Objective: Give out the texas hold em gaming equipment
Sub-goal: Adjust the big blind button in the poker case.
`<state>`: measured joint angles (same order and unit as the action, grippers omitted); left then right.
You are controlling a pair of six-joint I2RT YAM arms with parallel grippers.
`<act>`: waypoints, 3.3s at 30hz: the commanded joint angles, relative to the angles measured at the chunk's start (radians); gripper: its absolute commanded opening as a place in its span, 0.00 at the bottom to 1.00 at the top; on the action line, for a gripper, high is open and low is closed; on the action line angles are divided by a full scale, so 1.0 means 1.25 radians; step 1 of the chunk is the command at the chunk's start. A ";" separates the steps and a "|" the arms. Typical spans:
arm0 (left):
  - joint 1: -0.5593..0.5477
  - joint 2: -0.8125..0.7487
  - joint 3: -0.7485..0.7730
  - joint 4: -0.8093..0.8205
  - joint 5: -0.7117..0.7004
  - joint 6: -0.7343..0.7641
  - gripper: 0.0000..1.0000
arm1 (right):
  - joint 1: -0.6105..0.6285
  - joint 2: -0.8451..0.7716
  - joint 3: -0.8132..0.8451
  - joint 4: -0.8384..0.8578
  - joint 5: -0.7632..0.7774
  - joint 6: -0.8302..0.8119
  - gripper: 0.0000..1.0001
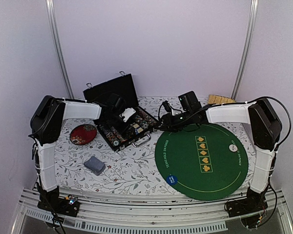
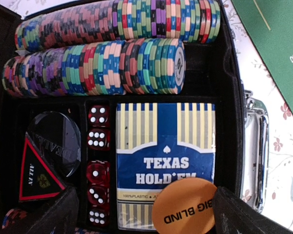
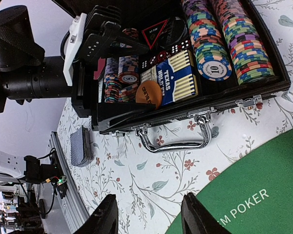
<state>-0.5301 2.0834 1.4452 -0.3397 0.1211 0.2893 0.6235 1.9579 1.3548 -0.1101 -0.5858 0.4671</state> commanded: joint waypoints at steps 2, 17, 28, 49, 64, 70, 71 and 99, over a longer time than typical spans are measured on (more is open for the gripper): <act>-0.014 0.049 0.024 -0.090 -0.061 0.039 0.97 | 0.001 -0.013 -0.002 0.013 -0.009 -0.006 0.47; 0.010 0.020 0.005 -0.068 -0.272 0.044 0.88 | 0.001 -0.002 0.018 -0.009 -0.014 -0.020 0.47; 0.019 -0.079 -0.014 0.033 -0.040 -0.012 0.94 | 0.000 0.003 0.020 -0.015 -0.016 -0.023 0.48; -0.062 0.067 0.099 -0.071 -0.166 -0.100 0.96 | -0.002 -0.040 -0.069 0.036 -0.004 0.003 0.48; -0.027 0.014 0.018 -0.131 -0.207 -0.097 0.93 | -0.002 -0.023 -0.020 -0.001 -0.011 -0.016 0.48; -0.007 -0.006 0.026 -0.137 -0.207 -0.118 0.91 | -0.002 -0.019 -0.017 -0.005 -0.011 -0.021 0.48; -0.002 -0.010 0.027 -0.138 -0.205 -0.123 0.91 | -0.002 -0.019 -0.018 -0.005 -0.011 -0.021 0.49; 0.039 0.010 0.086 -0.096 0.002 -0.132 0.94 | -0.003 -0.018 -0.018 -0.010 -0.012 -0.020 0.49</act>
<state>-0.4870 2.0617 1.4990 -0.4675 0.0830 0.1192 0.6216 1.9533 1.3109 -0.1112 -0.5941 0.4515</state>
